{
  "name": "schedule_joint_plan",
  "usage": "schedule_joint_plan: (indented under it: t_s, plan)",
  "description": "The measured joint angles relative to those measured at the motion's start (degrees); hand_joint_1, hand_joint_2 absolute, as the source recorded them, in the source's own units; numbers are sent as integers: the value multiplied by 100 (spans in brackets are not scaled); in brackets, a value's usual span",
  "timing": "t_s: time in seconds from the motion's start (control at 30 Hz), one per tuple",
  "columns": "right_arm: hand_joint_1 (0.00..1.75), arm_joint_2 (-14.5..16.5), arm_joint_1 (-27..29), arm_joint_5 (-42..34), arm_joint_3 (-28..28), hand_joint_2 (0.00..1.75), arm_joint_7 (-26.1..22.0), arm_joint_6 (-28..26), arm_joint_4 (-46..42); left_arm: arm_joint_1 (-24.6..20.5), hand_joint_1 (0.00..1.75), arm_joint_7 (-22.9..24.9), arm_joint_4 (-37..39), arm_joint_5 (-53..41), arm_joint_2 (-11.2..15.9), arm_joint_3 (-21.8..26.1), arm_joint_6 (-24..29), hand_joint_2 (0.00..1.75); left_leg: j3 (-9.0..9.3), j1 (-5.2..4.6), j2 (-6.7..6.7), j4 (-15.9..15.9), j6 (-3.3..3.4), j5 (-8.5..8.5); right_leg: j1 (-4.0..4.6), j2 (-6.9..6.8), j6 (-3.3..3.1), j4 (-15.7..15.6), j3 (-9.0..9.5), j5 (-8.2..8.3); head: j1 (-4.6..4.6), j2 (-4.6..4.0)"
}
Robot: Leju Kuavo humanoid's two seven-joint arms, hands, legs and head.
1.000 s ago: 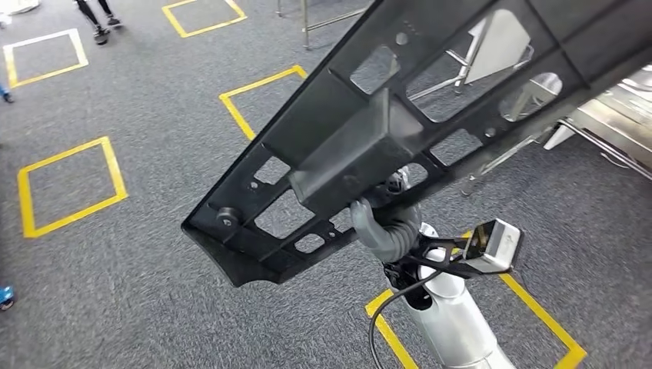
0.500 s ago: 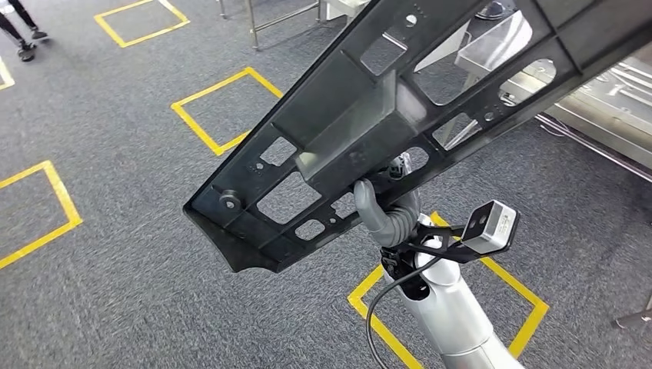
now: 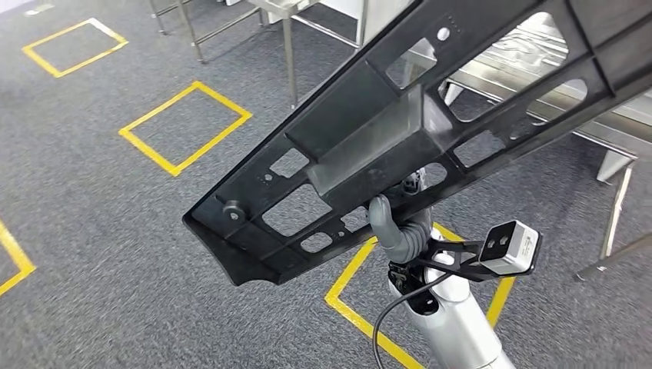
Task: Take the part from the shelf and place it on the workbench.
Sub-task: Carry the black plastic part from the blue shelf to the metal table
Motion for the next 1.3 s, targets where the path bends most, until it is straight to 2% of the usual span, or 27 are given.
schedule_joint_plan:
  t_s: [0.07, 0.1, 0.13, 0.17, 0.2, 0.27, 0.33, 0.37, 0.4, 0.43, 0.47, 0.53, 0.6, 0.63, 0.7, 0.77, 0.83, 0.87, 0.9, 0.93, 0.97, 1.0, 1.07, 1.13, 1.2, 1.23, 1.3]
  plan:
    - [175, -16, 35, 4, -17, 175, -24, 36, -21, -3, 0, 19, 0, -1, 6, -3, 8, 0, 295, 7, -278, -696, 62, 274, -5, 140, 35, 21, -16, -4, 0, 0]
    - [175, -24, 54, 7, -26, 175, -36, 55, -22, -5, 0, 28, 0, 1, 8, -4, 13, 0, 366, 3, -373, -860, 81, 298, -20, 205, 66, 28, -38, 0, 1, 0]
    - [175, -32, 74, 10, -37, 175, -44, 70, -22, -12, 0, 36, 0, 2, 9, -4, 20, 0, 391, -5, -391, -903, 97, 278, -37, 270, 107, 27, -60, 11, 1, 0]
    - [175, -39, 89, 12, -50, 175, -46, 89, -22, -21, 0, 40, 0, 2, 8, -5, 25, 0, 409, -8, -334, -936, 114, 284, -52, 342, 152, 14, -77, 26, 0, 0]
    - [175, -47, 101, 12, -65, 175, -48, 104, -24, -34, 0, 41, 0, 3, 4, -5, 29, 0, 427, -3, -267, -976, 141, 303, -53, 337, 187, 19, -85, 20, 1, 0]
    - [175, -61, 92, 11, -93, 175, -44, 125, -37, -50, 0, 35, 0, 3, 0, -5, 31, 0, 471, 17, -113, -1064, 201, 346, -28, 55, 244, 287, -215, -162, 1, 0]
    - [175, -72, 82, 10, -105, 175, -40, 132, -48, -38, 0, 28, 0, 4, -1, -5, 30, 0, 489, 5, 44, -1092, 235, 351, -43, -320, 289, 975, -548, -521, 1, 0]
    - [175, -78, 87, 10, -106, 175, -40, 133, -49, -27, 0, 29, 0, 4, 0, -6, 29, 0, 489, -1, 125, -1088, 238, 343, -67, -398, 314, 1331, -726, -654, 1, 0]
    - [175, -86, 96, 10, -108, 175, -40, 133, -49, -20, 0, 29, 0, 5, -1, -7, 28, 0, 489, -3, 201, -1081, 235, 332, -92, -435, 336, 1537, -833, -692, 1, 0]
    - [175, -95, 102, 10, -112, 175, -40, 133, -49, -19, 0, 30, 0, 5, -1, -7, 27, 0, 491, 0, 276, -1073, 228, 319, -115, -462, 357, 1547, -838, -630, 1, 1]
    - [175, -101, 104, 10, -117, 175, -40, 133, -49, -23, 0, 30, -1, 5, -3, -8, 26, 0, 497, 4, 347, -1058, 214, 302, -134, -506, 374, 1304, -712, -466, 1, 1]
    - [175, -107, 97, 10, -126, 175, -40, 133, -51, -34, 0, 30, -1, 5, -4, -8, 23, 0, 517, -4, 468, -1017, 166, 251, -134, -745, 370, 517, -288, -127, 1, 1]
    - [175, -110, 90, 10, -132, 175, -40, 133, -56, -38, 0, 30, -1, 5, -2, -8, 22, 0, 535, -28, 565, -978, 99, 201, -98, -923, 316, 74, -67, -12, 1, 0]
    - [175, -113, 88, 10, -134, 175, -41, 133, -57, -40, 0, 30, -1, 5, -1, -8, 22, 0, 546, -38, 616, -973, 65, 186, -76, -915, 280, 54, -70, -32, 1, 0]
    - [175, -119, 87, 10, -139, 175, -42, 133, -64, -52, 0, 29, -1, 5, -1, -8, 22, 0, 574, -23, 683, -967, -4, 148, -84, -777, 217, 38, -79, -14, 1, 0]
    - [175, -123, 77, 10, -141, 175, -45, 134, -76, -64, 0, 28, -2, 5, 1, -8, 18, 0, 510, 14, 479, -753, -58, -27, -110, -652, 148, 8, -64, 8, 1, 0]
    - [175, -125, 67, 10, -142, 175, -47, 135, -83, -55, 0, 31, -2, 5, 2, -10, 14, 0, 225, 37, 204, -106, -83, -375, -114, -529, 98, -3, -57, 19, 1, -1]
    - [175, -125, 68, 9, -142, 175, -47, 135, -83, -41, 0, 34, -2, 5, 3, -11, 14, 0, 32, 37, 157, 288, -88, -532, -106, -459, 83, -1, -58, 21, 1, 0]
    - [175, -125, 72, 9, -142, 175, -47, 135, -82, -27, 0, 37, -2, 5, 4, -12, 21, 0, -122, 37, 140, 578, -91, -604, -98, -378, 76, 1, -57, 21, 1, 0]
    - [175, -125, 76, 8, -142, 175, -47, 135, -81, -17, 0, 40, -2, 5, 6, -13, 27, 0, -199, 37, 131, 690, -87, -570, -92, -294, 73, 7, -55, 21, 1, 1]
    - [175, -125, 79, 6, -142, 175, -47, 135, -82, -13, 0, 42, -2, 7, 7, -14, 32, 0, -177, 38, 122, 579, -77, -428, -90, -210, 74, 15, -52, 20, 1, 1]
    - [175, -125, 80, 5, -142, 175, -47, 135, -83, -15, 0, 39, -2, 9, 9, -14, 35, 0, -65, 40, 90, 276, -60, -211, -90, -130, 79, 26, -49, 18, 1, 1]
    - [175, -125, 81, 3, -142, 175, -49, 135, -84, -26, 0, 29, -2, 14, 15, -14, 34, 0, 240, 53, -110, -474, -11, 137, -88, 11, 112, 58, -60, 10, 1, 0]
    - [175, -125, 89, 3, -143, 175, -52, 135, -84, -32, 0, 16, -2, 14, 19, -15, 25, 0, 392, 49, -251, -828, 32, 213, -97, 130, 187, 69, -98, 22, 1, 1]
    - [175, -126, 112, 5, -159, 175, -58, 135, -84, -42, 0, 11, -2, 9, 16, -23, 5, 0, 411, 40, -182, -868, 88, 222, -112, 210, 270, 55, -127, 47, 1, 1]
    - [175, -127, 126, 8, -175, 175, -66, 133, -85, -52, 0, 8, -2, 7, 13, -33, -7, 0, 421, 46, -129, -895, 126, 241, -109, 145, 302, 78, -142, 27, 1, 1]
    - [175, -131, 143, 18, -209, 175, -90, 129, -89, -61, 0, -10, -2, 2, 8, -55, -28, 0, 437, 61, -12, -944, 200, 276, -95, -147, 349, 408, -291, -189, 1, 0]
